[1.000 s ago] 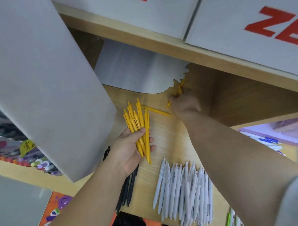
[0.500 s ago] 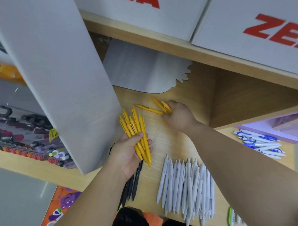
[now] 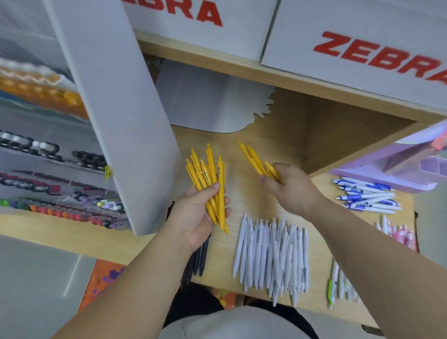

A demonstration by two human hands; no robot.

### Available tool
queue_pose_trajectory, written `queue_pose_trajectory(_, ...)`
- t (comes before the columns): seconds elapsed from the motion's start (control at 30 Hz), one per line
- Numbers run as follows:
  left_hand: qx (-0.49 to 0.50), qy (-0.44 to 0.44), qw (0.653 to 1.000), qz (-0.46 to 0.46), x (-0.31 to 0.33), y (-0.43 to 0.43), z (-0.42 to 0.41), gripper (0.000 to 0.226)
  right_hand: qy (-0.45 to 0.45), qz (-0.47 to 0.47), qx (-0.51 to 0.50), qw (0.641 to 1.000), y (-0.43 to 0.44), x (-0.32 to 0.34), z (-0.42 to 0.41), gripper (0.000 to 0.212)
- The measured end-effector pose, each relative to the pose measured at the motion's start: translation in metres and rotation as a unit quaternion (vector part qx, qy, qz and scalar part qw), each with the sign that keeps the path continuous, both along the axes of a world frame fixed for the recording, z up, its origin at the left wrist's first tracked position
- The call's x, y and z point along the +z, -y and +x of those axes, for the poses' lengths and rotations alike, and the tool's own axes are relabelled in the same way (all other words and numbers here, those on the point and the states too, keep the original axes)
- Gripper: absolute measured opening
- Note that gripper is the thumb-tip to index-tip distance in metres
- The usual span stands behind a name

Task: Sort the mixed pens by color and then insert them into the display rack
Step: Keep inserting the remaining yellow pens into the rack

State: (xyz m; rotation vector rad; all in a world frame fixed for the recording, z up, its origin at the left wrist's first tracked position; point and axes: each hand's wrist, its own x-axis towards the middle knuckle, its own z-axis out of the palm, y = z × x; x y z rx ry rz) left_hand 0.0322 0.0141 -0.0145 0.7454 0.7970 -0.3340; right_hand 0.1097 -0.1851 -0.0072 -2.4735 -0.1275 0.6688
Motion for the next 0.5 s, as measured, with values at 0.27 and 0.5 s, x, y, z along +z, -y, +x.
queue_pose_trajectory(0.27, -0.058, 0.09, 0.994, -0.037, 0.059, 0.024, -0.02, 0.03, -0.084, 0.183, -0.109, 0.973, 0.069, 0.064, -0.097, 0.025)
queue_pose_trajectory(0.5, 0.014, 0.129, 0.991, 0.029, 0.085, 0.054, -0.089, 0.02, -0.149, 0.228, -0.029, 0.962, 0.098, 0.061, -0.136, 0.022)
